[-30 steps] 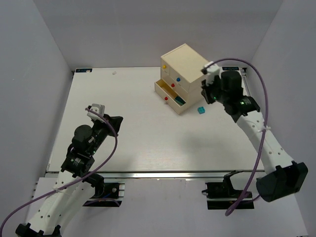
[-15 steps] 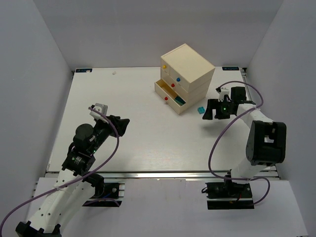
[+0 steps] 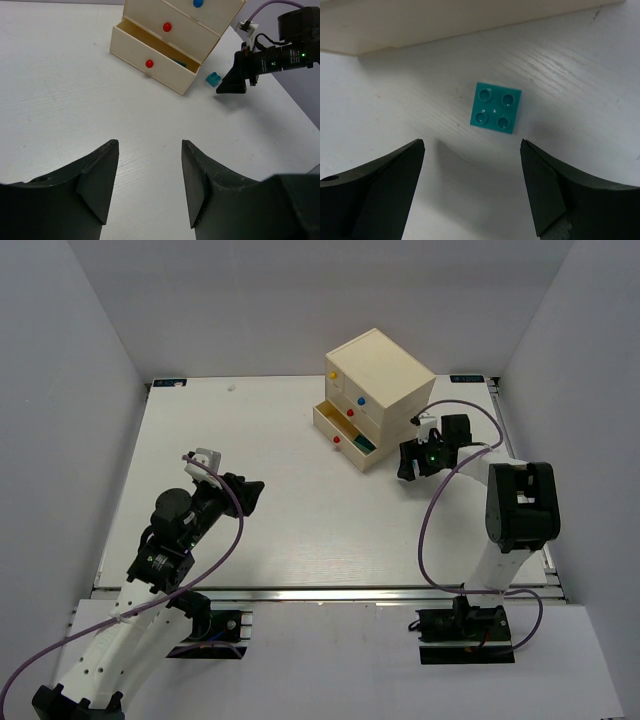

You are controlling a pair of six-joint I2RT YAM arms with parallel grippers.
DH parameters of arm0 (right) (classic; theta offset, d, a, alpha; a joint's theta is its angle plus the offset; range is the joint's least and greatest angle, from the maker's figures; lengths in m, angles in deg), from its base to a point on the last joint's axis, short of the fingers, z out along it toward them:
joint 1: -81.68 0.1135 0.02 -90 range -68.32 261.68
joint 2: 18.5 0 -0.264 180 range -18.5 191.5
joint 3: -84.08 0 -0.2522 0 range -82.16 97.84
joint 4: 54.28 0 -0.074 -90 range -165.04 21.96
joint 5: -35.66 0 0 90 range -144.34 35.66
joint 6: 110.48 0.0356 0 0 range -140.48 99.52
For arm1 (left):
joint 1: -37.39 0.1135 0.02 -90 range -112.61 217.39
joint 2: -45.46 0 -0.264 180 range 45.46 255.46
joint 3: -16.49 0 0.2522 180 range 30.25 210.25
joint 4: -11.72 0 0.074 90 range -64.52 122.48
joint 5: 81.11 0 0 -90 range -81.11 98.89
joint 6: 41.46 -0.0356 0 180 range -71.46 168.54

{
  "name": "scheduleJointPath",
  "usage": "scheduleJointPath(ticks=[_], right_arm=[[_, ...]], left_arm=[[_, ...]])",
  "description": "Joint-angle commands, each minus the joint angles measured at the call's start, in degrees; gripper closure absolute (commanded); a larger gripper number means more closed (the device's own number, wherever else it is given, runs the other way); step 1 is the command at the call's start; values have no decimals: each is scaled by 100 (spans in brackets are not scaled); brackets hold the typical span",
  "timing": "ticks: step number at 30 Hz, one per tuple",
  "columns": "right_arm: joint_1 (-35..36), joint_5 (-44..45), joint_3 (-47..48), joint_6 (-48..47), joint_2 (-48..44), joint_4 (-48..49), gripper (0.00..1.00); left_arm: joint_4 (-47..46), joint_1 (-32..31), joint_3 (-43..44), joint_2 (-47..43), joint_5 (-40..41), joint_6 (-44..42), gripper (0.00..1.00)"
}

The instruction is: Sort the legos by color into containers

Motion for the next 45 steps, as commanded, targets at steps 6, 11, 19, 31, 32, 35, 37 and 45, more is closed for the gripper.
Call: scheduleJointPath(ticks=[6,11,19,31,32,35,37,45], right_arm=[[161,533,-189,195,128,1238,21],[170,692,-145,222,233,1229,23],[249,807,84,169,383,1010,33],[284,816,120,169,463,956,70],[284,816,58,186,454,1053,73],[258,851,-135,125,217,1036,83],[267,816,-258,-129,-176,669,87],[460,-1186,-619,-3282,-2103,-2244,100]], left_arm=[[-42,-20,47,7,-51,-45,36],[-51,-20,47,-2,-68,-45,36],[-33,-20,47,-19,-42,-36,36],[-25,-20,47,-11,-42,-45,36],[-24,-20,47,-11,-33,-45,36],[-24,-20,47,-19,-7,-36,36],[-7,-20,38,-11,11,-54,36],[-86,-20,38,-125,-165,-36,36]])
